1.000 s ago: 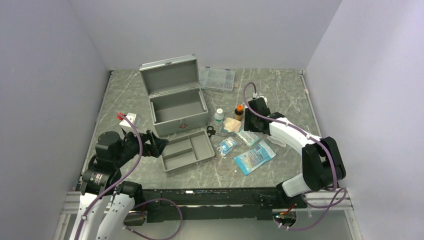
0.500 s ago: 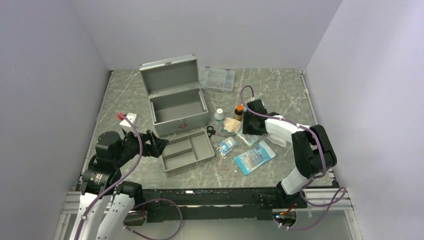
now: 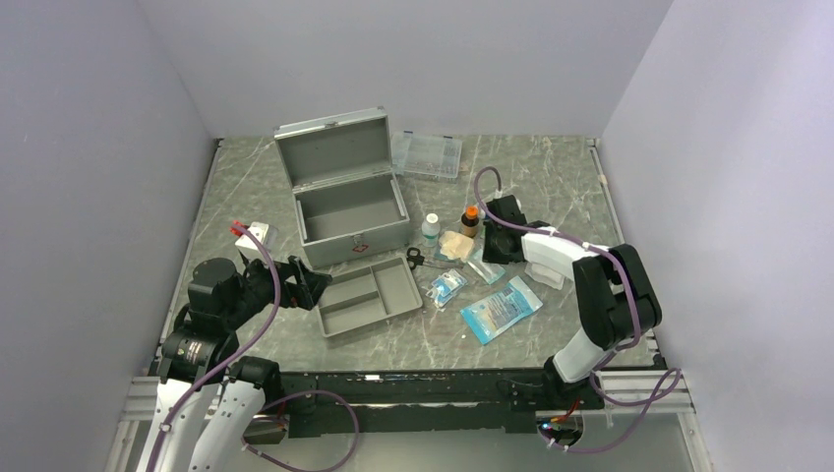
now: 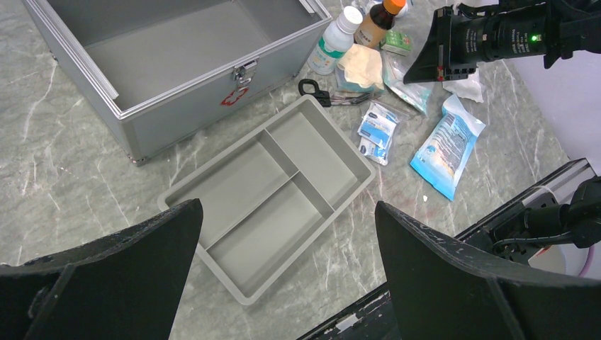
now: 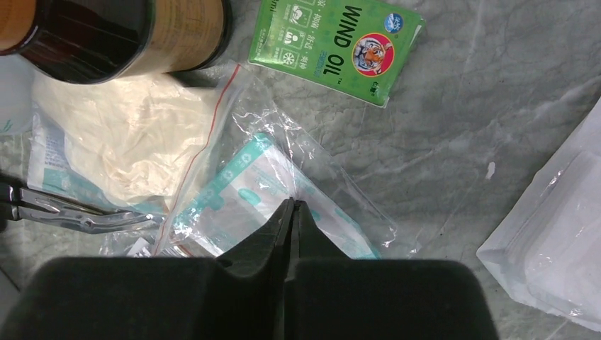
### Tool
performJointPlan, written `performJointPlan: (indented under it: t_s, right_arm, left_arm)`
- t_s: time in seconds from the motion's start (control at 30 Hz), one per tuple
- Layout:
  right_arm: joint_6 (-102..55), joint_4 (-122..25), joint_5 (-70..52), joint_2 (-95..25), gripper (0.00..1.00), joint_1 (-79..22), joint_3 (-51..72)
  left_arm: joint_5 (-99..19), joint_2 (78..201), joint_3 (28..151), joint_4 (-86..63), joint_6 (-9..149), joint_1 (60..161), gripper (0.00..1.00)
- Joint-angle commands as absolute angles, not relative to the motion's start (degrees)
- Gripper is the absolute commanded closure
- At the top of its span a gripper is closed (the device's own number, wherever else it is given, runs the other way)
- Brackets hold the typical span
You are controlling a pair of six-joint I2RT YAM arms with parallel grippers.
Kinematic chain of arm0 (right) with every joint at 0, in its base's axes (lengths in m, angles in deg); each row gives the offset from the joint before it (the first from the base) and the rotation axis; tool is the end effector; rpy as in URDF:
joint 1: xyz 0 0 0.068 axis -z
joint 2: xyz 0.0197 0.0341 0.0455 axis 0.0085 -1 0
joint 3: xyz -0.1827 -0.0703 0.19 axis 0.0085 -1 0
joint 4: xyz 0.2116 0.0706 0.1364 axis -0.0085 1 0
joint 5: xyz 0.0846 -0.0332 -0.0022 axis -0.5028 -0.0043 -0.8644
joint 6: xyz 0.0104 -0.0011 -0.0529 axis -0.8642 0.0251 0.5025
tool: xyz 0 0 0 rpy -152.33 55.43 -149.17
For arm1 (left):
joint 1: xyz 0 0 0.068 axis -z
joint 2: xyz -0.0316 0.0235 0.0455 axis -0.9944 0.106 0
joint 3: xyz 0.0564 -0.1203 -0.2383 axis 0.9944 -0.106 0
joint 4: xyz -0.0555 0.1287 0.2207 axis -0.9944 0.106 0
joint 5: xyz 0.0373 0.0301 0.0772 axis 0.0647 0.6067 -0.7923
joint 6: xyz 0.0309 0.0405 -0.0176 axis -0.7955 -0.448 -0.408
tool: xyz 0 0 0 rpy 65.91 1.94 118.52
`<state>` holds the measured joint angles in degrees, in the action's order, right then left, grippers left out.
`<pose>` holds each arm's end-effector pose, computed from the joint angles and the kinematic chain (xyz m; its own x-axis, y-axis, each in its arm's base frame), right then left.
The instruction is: Organize the medicine kit
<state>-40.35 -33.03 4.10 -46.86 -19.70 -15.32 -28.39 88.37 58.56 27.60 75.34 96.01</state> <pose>0.2910 0.1031 0.1591 -0.8572 0.1105 -0.5030 0.0554 0.9908 0.1232 0.0907 -0.0316 0.3147 -0.4668 -0.1858 -0.8646 0.3855 0.8372 -0.3880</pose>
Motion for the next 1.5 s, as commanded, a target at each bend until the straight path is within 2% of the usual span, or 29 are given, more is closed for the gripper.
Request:
performJointPlan:
  t_s: [0.0,0.23,0.47,0.67,1.07,1.47]
  right_arm:
    - [-41.0,-31.0,6.2,-44.8,1.0,-20.1,-15.7]
    - [-39.9,-23.4,11.7,-36.7,1.0,-22.0,-11.8]
    - [-37.2,-19.2,10.8,-28.3,1.0,-24.1,-7.8]
    - [-35.1,-17.9,9.0,-26.1,1.0,-26.6,-2.0]
    - [-32.2,-18.7,7.1,-36.1,1.0,-35.0,15.9]
    - [-29.5,-29.2,2.1,-51.0,1.0,-39.0,27.7]
  left_arm:
    - [-27.4,88.9,58.6,25.7,75.0,96.2,0.01]
    - [-27.4,88.9,58.7,25.7,75.0,96.2,0.01]
    - [-27.6,88.5,58.7,25.7,75.0,96.2,0.01]
    - [-28.1,88.1,58.8,25.8,75.1,96.2,0.01]
    - [-29.5,86.5,58.9,26.1,75.4,96.2,0.01]
    - [-31.4,85.4,59.0,26.5,75.6,96.1,0.01]
